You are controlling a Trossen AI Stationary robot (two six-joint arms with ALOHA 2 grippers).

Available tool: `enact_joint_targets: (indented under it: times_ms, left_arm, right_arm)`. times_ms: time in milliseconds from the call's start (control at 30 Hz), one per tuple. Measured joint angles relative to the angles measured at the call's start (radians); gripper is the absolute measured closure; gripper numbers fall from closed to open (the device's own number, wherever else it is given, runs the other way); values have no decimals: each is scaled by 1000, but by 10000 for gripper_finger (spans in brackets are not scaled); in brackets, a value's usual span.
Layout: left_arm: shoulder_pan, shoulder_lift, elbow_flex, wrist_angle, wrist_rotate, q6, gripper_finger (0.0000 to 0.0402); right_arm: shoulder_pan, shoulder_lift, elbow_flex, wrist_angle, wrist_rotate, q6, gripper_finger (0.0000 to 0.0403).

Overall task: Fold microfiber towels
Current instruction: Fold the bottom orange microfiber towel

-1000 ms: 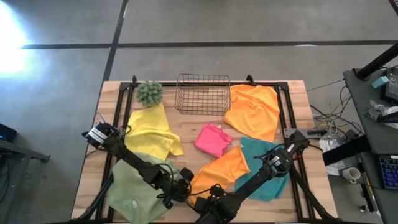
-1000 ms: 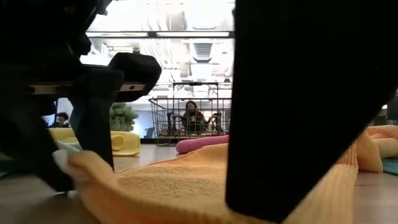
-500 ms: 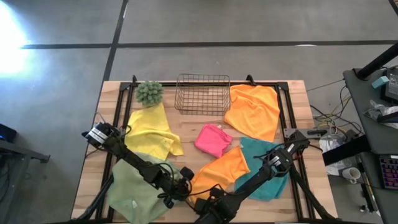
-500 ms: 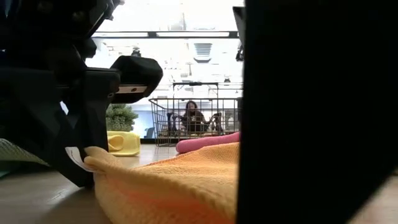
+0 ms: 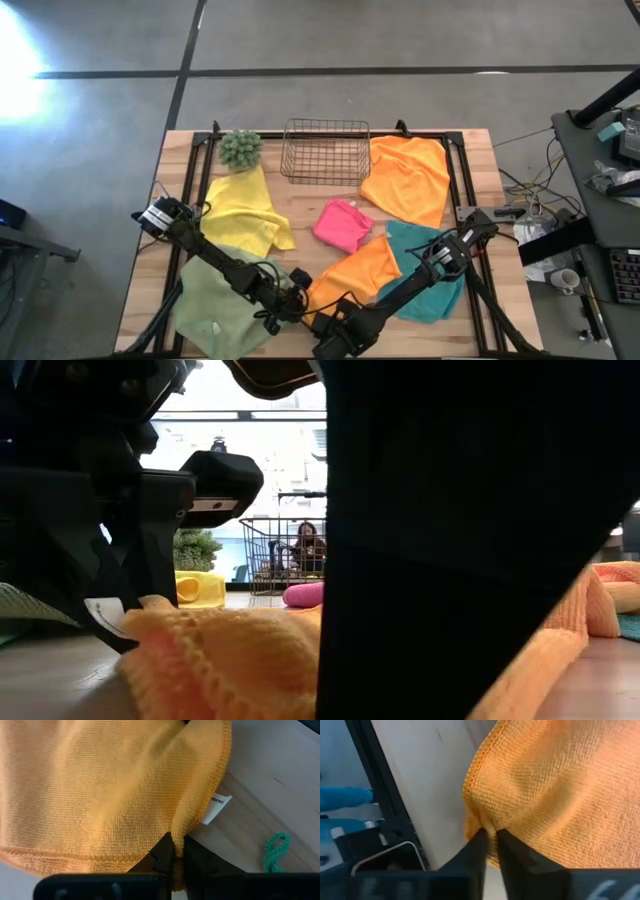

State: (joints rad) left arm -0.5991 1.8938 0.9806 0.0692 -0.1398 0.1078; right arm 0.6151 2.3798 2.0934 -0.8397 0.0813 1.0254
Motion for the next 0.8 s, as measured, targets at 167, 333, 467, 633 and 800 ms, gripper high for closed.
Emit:
enact_joint_targets:
  times_ms: [167,333,467,633,800]
  left_arm:
    - [0,-9,0,-7,1,-21,391]
    - [-1,-45,19,-92,22,-51,391]
    - [-9,-87,67,-217,59,-50,391]
    - [-11,-145,87,-250,60,-50,391]
    - [-9,-211,129,-317,17,-41,391]
  right_arm:
    - [0,-1,-2,-2,-2,12,393]
    - [13,-25,-6,-11,3,59,394]
    - [31,-55,14,-40,25,125,394]
    - [59,-84,90,-103,116,208,394]
    - [78,-102,200,-279,193,271,394]
